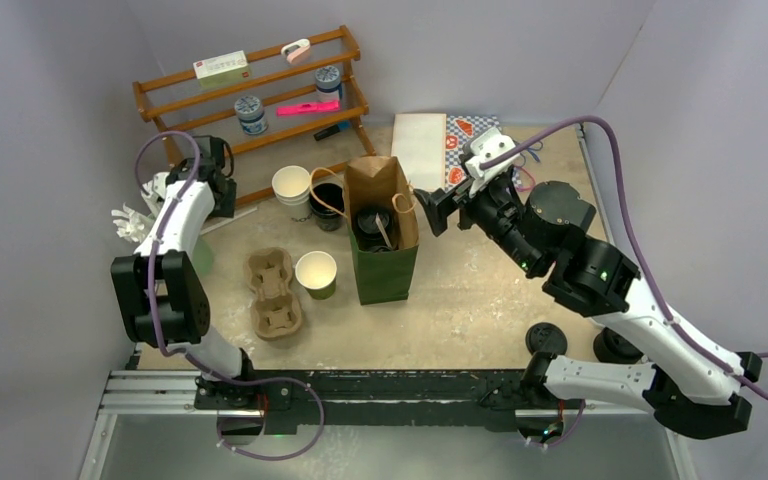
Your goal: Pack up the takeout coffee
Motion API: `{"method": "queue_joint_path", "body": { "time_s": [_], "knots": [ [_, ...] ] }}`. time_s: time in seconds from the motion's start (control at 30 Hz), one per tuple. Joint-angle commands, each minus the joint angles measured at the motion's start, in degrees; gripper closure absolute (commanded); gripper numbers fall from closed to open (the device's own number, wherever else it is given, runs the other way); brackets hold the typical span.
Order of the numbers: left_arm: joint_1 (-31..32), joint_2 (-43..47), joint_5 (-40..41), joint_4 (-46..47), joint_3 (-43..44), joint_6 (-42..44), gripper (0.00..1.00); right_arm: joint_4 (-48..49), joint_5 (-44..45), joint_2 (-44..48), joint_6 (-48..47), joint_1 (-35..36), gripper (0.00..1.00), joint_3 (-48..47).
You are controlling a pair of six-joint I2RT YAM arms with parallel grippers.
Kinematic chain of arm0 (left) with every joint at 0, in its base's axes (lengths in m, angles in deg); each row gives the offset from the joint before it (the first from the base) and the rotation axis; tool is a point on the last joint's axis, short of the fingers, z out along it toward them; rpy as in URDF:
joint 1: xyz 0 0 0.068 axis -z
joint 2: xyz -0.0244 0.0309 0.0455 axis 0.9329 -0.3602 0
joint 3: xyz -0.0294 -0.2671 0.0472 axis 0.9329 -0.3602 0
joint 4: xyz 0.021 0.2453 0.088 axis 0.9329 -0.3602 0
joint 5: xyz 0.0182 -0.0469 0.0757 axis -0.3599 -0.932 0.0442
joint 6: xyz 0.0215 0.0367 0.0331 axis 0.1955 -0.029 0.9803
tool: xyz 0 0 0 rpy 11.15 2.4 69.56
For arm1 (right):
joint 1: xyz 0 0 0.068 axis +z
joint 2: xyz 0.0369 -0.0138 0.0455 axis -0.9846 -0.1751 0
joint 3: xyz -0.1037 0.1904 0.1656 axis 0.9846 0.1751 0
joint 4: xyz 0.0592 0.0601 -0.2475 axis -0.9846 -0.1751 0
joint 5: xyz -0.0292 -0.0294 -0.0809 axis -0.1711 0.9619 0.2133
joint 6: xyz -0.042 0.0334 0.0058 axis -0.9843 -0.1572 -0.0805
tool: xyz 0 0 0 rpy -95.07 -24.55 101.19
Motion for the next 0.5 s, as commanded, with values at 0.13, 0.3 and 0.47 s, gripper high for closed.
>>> {"method": "queue_joint_path", "body": {
  "time_s": [0.13,0.3,0.47],
  "knots": [
    [-3.05,-5.44,-0.64,7.42,-0.40,-5.12,0.72,1.16,2.08,-0.76,-3.97,0.09,0.11,-1.08],
    [-4.77,-12.14,-3.04,3.13,3.52,-6.37,0.70,1.62,2.44,-1.46,-4.46,0.14,0.11,-1.41],
    [-5.44,-15.29,-3.54,3.27,5.09,-7.18,0.67,2.07,3.41,-2.33,-6.13,0.13,0.11,-1.75]
  ]
}}
